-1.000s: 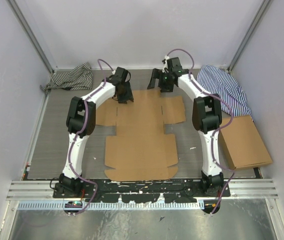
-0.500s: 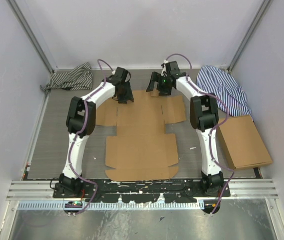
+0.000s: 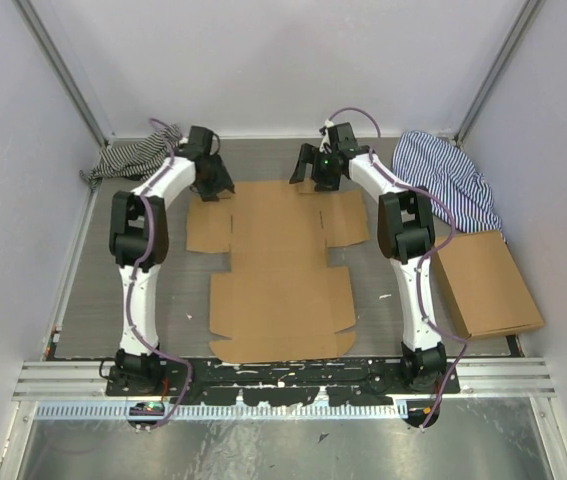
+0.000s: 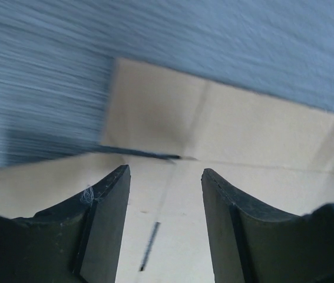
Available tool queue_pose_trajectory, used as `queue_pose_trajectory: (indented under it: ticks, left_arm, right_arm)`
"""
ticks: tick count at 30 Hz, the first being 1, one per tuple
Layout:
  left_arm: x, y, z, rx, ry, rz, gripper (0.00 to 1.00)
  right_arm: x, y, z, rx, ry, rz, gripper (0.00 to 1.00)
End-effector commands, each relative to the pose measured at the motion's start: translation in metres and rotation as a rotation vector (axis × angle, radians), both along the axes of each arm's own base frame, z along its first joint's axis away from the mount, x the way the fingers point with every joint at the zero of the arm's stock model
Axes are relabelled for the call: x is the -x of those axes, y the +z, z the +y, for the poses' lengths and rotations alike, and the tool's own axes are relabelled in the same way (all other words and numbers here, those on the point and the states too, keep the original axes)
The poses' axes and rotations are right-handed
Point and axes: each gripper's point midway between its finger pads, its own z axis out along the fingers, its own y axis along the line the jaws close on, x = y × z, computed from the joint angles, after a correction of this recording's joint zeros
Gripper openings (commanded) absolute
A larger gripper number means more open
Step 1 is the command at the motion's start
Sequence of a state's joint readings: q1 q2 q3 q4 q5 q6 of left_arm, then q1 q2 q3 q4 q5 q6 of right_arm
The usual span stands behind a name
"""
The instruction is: Fold the paper box
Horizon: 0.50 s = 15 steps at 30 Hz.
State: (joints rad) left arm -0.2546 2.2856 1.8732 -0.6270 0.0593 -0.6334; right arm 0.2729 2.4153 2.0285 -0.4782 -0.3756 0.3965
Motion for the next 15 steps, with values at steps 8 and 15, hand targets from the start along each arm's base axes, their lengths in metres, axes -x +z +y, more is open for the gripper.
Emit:
queue_pose_trajectory:
  ticks: [8, 15]
  left_arm:
    - [-0.045, 0.03, 0.026, 0.088, -0.009, -0.152, 0.62]
    - [-0.057, 0.015, 0.039, 0.011, -0.05, -0.145, 0.6]
  right_arm:
    - [0.007, -0.037, -0.005, 0.051, -0.008, 0.063, 0.93]
    - [0.008, -0.037, -0.005, 0.051, -0.002, 0.065, 0.93]
